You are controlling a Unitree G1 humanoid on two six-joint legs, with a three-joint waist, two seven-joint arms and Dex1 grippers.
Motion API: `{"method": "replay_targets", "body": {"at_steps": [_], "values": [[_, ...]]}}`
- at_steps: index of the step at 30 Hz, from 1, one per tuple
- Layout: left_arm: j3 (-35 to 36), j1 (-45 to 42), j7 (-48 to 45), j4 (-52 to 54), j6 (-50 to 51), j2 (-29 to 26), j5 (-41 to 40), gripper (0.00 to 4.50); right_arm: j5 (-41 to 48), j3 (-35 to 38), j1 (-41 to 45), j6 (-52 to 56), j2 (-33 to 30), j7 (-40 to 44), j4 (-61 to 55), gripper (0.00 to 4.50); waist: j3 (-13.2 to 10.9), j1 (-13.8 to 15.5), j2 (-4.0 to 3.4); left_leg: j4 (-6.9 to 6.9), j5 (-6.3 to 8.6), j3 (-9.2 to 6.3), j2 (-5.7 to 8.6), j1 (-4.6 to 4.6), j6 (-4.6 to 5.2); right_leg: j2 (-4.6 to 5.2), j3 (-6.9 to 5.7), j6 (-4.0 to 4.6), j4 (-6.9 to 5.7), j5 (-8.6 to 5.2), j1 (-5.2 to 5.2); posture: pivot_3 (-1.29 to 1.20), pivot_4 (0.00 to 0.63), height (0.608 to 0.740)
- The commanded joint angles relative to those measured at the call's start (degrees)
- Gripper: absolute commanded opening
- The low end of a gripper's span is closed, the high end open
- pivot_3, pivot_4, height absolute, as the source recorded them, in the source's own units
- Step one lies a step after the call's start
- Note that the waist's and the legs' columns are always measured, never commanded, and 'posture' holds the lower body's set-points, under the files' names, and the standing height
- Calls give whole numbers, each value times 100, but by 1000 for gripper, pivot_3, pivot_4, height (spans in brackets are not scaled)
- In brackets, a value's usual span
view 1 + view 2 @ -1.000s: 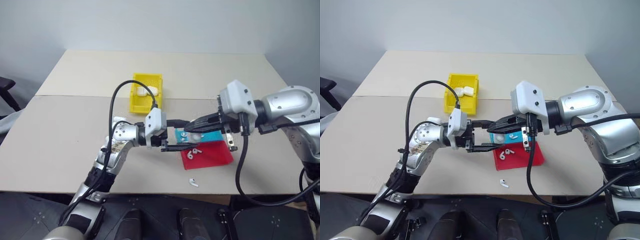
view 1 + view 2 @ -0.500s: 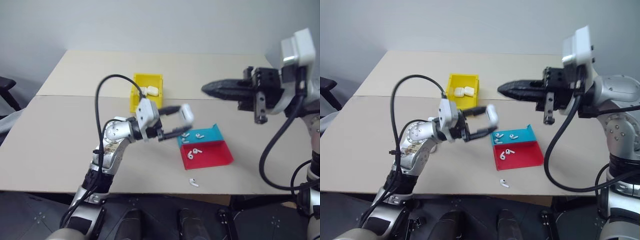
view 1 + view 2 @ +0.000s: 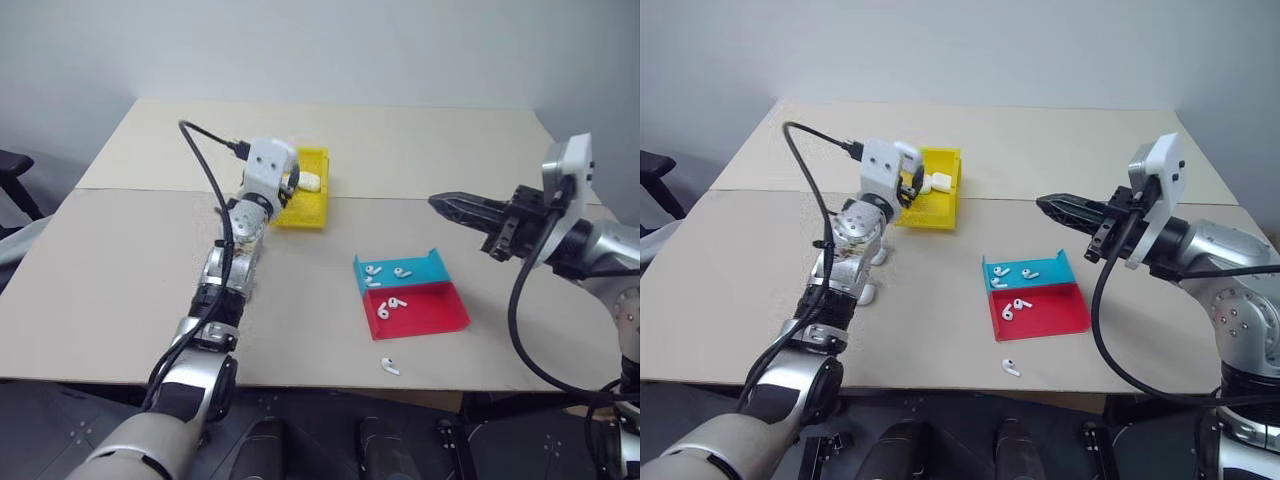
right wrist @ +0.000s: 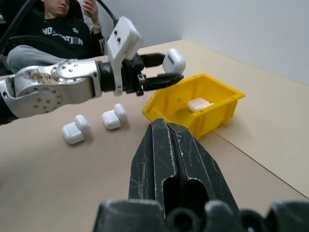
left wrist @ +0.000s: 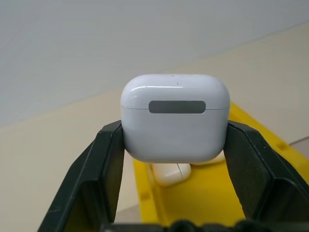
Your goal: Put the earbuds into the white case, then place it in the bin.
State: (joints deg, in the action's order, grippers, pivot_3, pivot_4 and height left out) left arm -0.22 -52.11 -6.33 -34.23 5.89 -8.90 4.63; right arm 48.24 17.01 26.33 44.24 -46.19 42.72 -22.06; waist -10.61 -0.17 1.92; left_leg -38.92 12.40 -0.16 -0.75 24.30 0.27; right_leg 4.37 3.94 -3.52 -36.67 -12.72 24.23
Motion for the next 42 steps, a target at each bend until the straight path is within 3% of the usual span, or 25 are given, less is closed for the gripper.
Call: {"method": "replay_targets", "body": {"at_steps": [1,6,11,17,21,24,33,36,42], "values": [[25,-363,-59,-376,-427,102,-104,2779,9,162,59,73,-122,-218,-184,18,0,-1,0,0,0,0,0,1,0,0,0,0,1,0,0,0,150,740],[114,-610,147,-845,-748,123,-87,4481,49,199,-18,142,-129,-408,-258,0,0,-5,1,2,0,0,0,5,0,0,0,0,5,0,3,0,150,740],[76,-582,-4,-938,-1087,25,-95,4481,-44,62,-48,149,-119,-480,-279,0,0,-14,1,1,0,0,1,1,0,0,0,-1,3,1,-1,0,150,740],[328,515,-2307,1348,-726,-276,-1757,4481,-678,-173,-506,-394,-475,83,-360,0,0,-66,0,6,0,1,-3,5,0,1,1,-1,5,1,4,0,150,740],[233,1789,-3430,3333,158,-1261,-2362,4481,-1563,-128,-1168,-1768,-1049,1231,-43,0,0,-107,-2,8,0,4,-6,-2,0,-2,4,0,3,0,4,0,150,740],[533,2518,-4016,4262,691,-2018,-2974,4481,-1735,45,-1310,-2245,-1294,1756,318,0,1,-128,-3,4,-1,9,-9,-16,-1,-4,6,3,-4,1,-7,0,150,740],[1922,4116,-5452,5398,1544,-4037,-4110,4481,-2084,362,-1436,-3205,-1754,2776,1282,0,1,-107,-3,3,-4,19,-19,-33,1,-6,5,10,-2,-8,-17,0,150,740],[2357,4570,-5720,5706,1800,-4352,-4516,4481,-2100,226,-1276,-3246,-1789,2961,1478,0,0,-105,-5,8,-4,24,-20,-29,1,-2,6,12,-1,-9,-8,0,150,740],[2618,4722,-5621,5877,1992,-4441,-4740,4481,-2052,165,-1247,-3412,-1777,3455,1545,0,0,-69,-5,7,-4,24,-23,-41,1,-5,3,19,-5,-17,-18,0,150,740]]}}
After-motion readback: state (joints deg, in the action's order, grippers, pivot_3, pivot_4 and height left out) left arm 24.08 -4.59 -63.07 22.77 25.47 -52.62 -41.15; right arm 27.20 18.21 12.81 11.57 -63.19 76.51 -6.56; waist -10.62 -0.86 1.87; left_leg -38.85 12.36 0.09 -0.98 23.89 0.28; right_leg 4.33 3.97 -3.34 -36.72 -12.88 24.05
